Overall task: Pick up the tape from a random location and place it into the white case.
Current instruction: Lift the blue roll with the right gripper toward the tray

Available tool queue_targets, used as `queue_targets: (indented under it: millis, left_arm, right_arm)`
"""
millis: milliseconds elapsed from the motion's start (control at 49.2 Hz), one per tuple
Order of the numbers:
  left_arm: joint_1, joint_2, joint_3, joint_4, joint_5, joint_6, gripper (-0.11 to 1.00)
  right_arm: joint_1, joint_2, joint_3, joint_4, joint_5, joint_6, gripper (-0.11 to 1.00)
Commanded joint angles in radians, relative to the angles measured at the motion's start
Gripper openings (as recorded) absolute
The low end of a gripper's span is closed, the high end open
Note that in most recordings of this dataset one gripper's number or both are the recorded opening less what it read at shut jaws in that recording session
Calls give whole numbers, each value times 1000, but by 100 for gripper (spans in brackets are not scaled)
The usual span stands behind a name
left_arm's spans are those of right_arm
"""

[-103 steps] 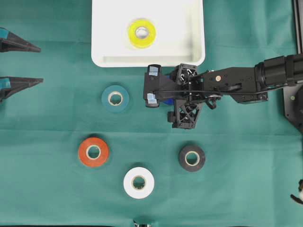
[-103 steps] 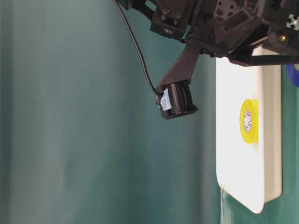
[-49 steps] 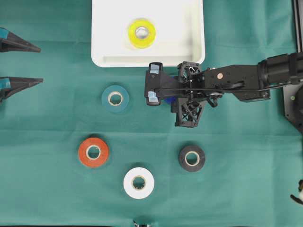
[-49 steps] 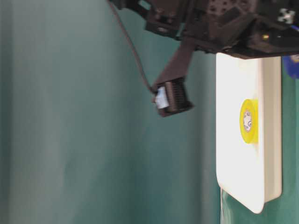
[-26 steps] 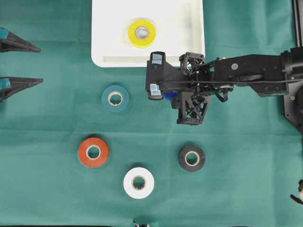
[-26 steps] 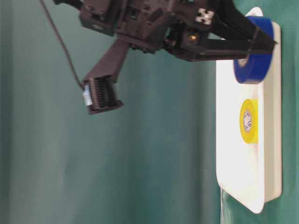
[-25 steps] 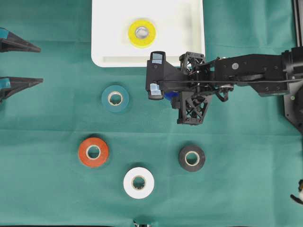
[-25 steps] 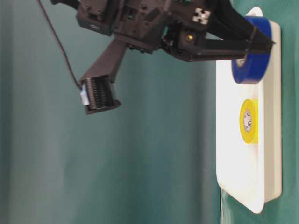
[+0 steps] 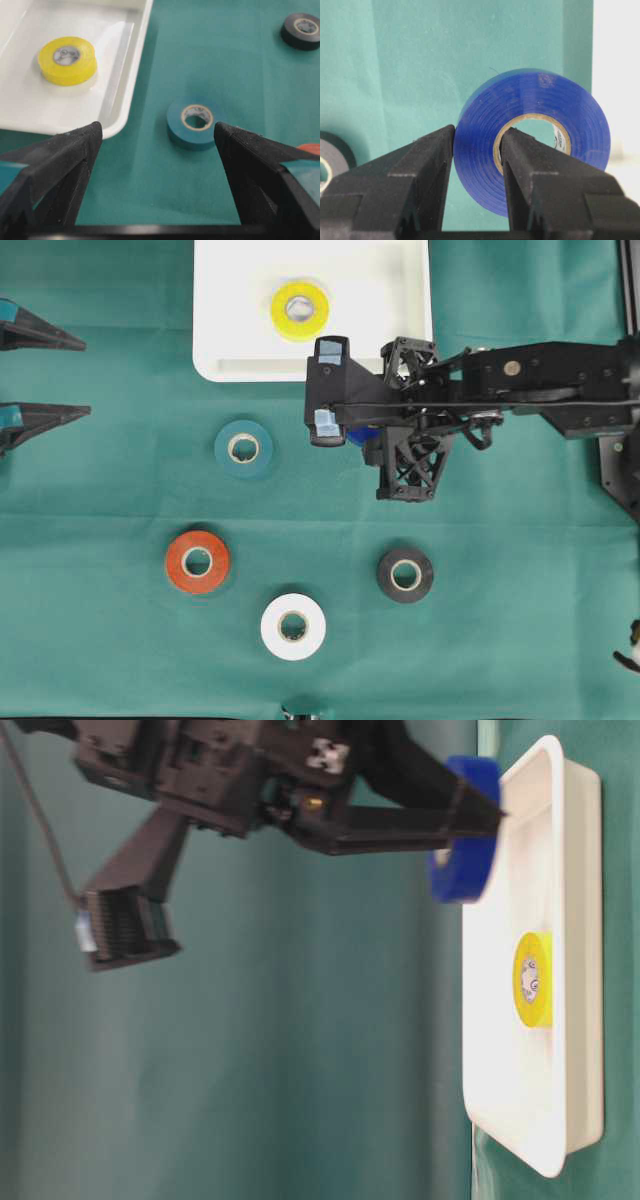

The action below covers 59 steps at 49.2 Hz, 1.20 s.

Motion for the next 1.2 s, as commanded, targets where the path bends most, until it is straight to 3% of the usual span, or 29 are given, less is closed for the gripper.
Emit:
queue_targets:
  millis: [0,345,650,1178]
  left_arm:
    - [3,11,-9,-2,-6,0,98]
    - [3,11,-8,-2,-8,0,98]
    - [3,11,-5,-2,-8,0,98]
    - [3,11,-3,-2,-8,0,98]
  right_arm:
    - [3,-43,-38,-6,14,3,32]
    - [5,-77,-109,-17,133,25,32]
    - [40,-110,-172,-130,255,109,32]
    - [46,-127,-175,-129,270,112,32]
